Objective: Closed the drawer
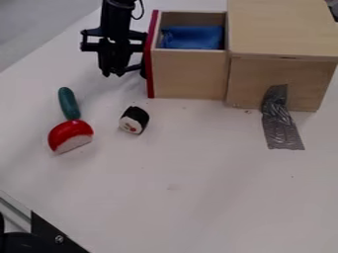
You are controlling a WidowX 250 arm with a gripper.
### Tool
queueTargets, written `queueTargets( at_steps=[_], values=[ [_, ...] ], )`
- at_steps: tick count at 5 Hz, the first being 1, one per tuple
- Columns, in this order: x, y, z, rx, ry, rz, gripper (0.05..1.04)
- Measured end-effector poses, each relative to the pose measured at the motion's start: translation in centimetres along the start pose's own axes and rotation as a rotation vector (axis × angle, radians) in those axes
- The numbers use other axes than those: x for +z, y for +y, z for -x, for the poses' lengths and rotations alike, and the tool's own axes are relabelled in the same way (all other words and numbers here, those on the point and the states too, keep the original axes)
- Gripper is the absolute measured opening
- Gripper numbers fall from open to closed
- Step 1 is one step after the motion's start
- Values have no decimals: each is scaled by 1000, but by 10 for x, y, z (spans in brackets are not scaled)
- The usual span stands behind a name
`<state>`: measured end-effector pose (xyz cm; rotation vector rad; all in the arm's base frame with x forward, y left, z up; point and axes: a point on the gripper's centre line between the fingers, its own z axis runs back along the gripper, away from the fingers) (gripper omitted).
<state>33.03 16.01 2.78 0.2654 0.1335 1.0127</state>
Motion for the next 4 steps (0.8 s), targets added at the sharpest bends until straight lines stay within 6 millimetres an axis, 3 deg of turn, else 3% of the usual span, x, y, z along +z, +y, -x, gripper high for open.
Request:
queueTargets(
  at_steps=[1, 4],
  values=[
    [1, -2, -1, 0, -1, 2, 235],
    [-4, 10, 32, -38, -34, 22, 231]
  ],
)
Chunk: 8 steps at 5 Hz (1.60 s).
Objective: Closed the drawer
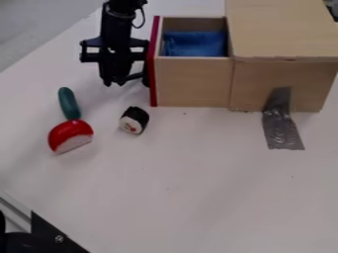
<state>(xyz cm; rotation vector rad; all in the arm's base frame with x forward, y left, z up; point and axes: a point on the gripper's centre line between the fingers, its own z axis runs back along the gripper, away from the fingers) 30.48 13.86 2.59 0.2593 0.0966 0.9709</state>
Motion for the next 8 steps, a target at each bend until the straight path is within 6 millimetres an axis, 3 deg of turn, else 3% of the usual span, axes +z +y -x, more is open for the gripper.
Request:
queueTargets(
  at_steps=[1, 4, 8],
  values=[
    [0, -1, 1, -4, -11, -2, 219],
    [13, -46, 6, -43, 28, -9, 218],
    [13, -53, 38, 22, 20, -34, 218]
  ],
)
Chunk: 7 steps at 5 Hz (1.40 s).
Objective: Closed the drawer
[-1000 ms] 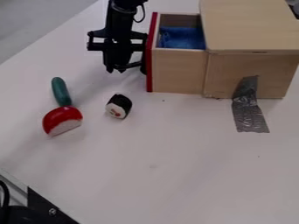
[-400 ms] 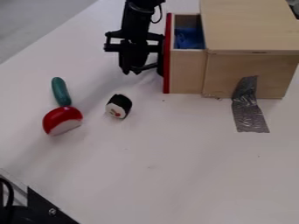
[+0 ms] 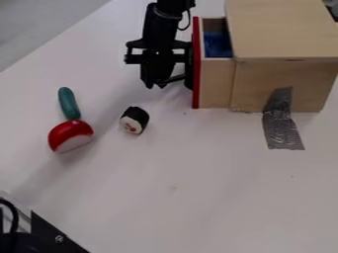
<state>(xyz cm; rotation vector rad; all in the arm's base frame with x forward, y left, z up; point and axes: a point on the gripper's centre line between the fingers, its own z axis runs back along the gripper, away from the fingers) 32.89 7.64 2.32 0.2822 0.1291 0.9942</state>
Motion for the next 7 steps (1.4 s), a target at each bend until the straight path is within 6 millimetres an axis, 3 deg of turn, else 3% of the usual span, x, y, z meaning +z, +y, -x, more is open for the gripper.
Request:
queueTargets(
  at_steps=[3, 5, 7],
  values=[
    [2, -7, 19, 22, -24, 31, 218],
    [11, -34, 23, -22, -10, 42, 217],
    [17, -58, 14, -113, -2, 76, 224]
  ],
)
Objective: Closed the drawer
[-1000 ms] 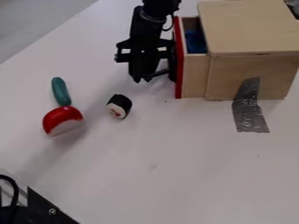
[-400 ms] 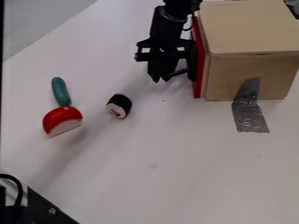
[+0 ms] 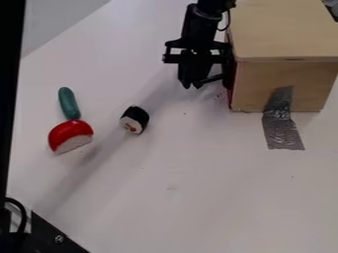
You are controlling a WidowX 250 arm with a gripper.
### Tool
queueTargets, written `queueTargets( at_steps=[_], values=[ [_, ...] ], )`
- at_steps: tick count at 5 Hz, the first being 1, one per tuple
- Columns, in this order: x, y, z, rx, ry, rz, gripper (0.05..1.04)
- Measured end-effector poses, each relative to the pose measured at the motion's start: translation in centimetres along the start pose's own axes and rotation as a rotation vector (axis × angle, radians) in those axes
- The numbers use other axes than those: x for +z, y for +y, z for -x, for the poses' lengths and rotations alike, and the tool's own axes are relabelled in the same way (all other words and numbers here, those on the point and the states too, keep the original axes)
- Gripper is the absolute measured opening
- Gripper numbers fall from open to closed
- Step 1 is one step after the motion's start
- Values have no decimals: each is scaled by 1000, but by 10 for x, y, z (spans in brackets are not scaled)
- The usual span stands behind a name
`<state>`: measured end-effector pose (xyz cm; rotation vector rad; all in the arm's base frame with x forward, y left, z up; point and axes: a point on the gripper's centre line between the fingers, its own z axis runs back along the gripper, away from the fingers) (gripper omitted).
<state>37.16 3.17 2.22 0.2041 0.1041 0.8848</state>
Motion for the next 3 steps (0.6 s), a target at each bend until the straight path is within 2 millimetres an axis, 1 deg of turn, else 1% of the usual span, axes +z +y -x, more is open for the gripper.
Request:
queueTargets(
  at_steps=[1, 3],
  values=[
    [0, -4, -6, -12, -3, -14, 340],
    [0, 3, -18, 11, 40, -59, 952]
  ],
)
